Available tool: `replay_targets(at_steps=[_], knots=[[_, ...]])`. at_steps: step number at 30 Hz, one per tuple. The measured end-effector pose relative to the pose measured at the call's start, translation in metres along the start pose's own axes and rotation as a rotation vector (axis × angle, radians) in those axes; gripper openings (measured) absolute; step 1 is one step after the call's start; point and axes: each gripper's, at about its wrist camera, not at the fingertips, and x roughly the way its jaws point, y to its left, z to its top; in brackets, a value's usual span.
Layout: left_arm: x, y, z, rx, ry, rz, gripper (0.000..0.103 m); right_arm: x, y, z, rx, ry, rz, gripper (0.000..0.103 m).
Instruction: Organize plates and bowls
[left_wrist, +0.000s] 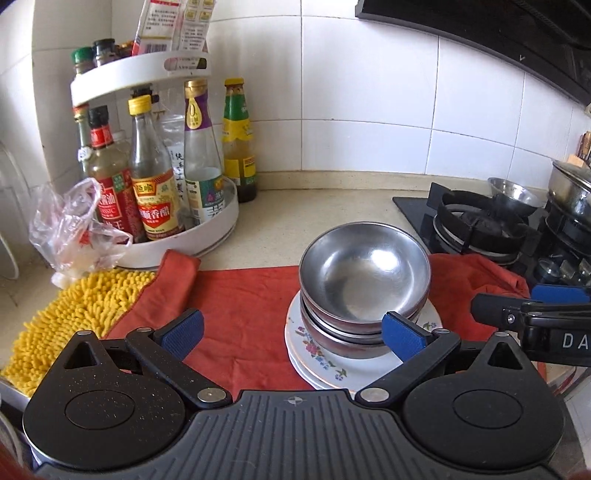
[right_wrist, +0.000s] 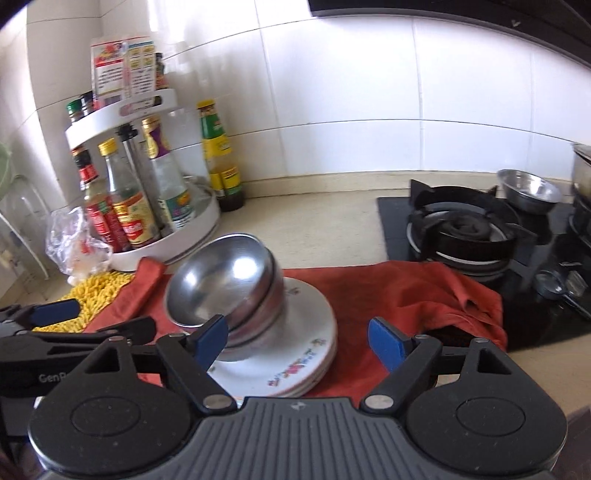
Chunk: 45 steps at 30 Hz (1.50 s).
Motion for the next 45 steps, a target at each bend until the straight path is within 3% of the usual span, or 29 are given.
replay_targets(at_steps=[23, 30, 45], knots=[[-0.005, -0.017, -0.005, -0.044, 0.005, 0.037, 0.103, -0.007, -0.014, -0.012, 0.073, -0.001, -0.018, 0.082], [-0.006, -0.021, -0.003, -0.017, 0.004, 0.050, 0.102, -0.008, -0.019, -0.014, 0.099, 0.004, -0.019, 0.082], [-0.006, -0.017, -0.011, -0.032, 0.045, 0.060, 0.101, -0.007, -0.009, -0.018, 0.047, 0.030, -0.031, 0.081]])
